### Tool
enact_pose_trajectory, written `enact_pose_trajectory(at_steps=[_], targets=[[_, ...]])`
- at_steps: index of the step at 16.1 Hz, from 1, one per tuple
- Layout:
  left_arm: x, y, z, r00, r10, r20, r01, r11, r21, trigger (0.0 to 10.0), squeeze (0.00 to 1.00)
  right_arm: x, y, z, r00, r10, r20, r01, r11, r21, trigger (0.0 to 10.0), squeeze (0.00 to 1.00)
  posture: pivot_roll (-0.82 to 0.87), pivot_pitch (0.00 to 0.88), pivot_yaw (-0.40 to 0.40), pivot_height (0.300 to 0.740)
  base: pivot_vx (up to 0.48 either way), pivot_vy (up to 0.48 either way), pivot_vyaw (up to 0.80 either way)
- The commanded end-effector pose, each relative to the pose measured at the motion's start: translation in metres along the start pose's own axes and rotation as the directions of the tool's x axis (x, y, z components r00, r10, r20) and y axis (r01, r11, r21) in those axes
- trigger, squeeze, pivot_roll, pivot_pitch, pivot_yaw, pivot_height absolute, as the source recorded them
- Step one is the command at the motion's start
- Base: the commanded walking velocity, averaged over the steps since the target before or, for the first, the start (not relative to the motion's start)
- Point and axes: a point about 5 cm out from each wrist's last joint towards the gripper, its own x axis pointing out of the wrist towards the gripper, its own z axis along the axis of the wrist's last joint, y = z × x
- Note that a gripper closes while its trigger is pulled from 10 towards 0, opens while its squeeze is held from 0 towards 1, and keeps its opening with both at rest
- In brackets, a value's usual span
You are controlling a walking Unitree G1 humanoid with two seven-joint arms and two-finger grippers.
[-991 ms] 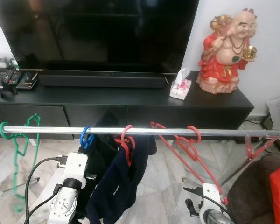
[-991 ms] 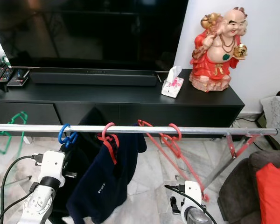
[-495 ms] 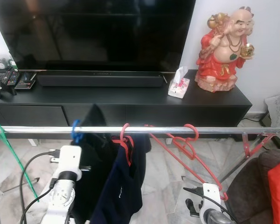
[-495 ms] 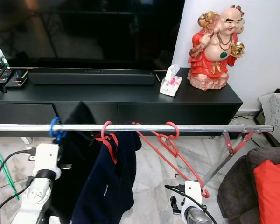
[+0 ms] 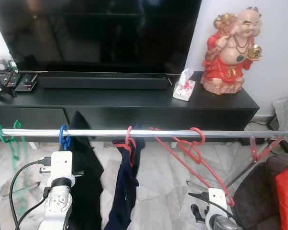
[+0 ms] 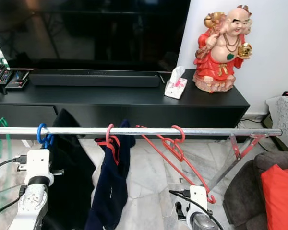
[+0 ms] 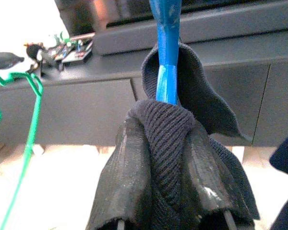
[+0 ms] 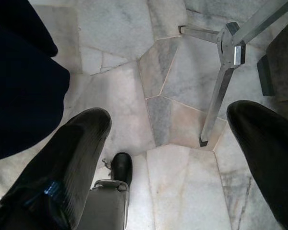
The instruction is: Hang hanger
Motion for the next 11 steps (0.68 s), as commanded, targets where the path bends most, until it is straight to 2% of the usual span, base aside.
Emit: enact_pose_trajectory(at_steps=[1, 7, 9, 11], targets=[[0.007, 0.001, 0.003, 0.999, 0.032, -0.012, -0.032, 0.999, -0.011, 10.0, 0.00, 0.000, -0.004, 0.002, 1.000, -0.010, 0.001, 0.010, 1.000, -0.003, 10.0, 0.00, -0.02, 0.000, -0.079, 0.740, 0.000, 0.000, 0.00], [0.017, -0.008, 0.000, 0.996, 0.018, -0.084, -0.020, 1.000, -0.020, 10.0, 0.00, 0.000, -0.004, 0.002, 1.000, -0.009, 0.002, 0.009, 1.000, -0.006, 10.0, 0.00, -0.02, 0.000, -0.081, 0.740, 0.000, 0.000, 0.00], [0.015, -0.011, -0.004, 0.994, -0.004, -0.107, 0.002, 1.000, -0.015, 10.0, 0.00, 0.000, -0.004, 0.002, 1.000, -0.008, 0.002, 0.008, 1.000, -0.007, 10.0, 0.00, -0.02, 0.000, -0.078, 0.740, 0.000, 0.000, 0.00], [0.008, -0.011, -0.011, 0.992, -0.017, -0.123, 0.017, 1.000, -0.004, 10.0, 0.00, 0.000, -0.004, 0.002, 1.000, -0.008, 0.001, 0.008, 1.000, -0.006, 10.0, 0.00, -0.02, 0.000, -0.078, 0.740, 0.000, 0.000, 0.00]])
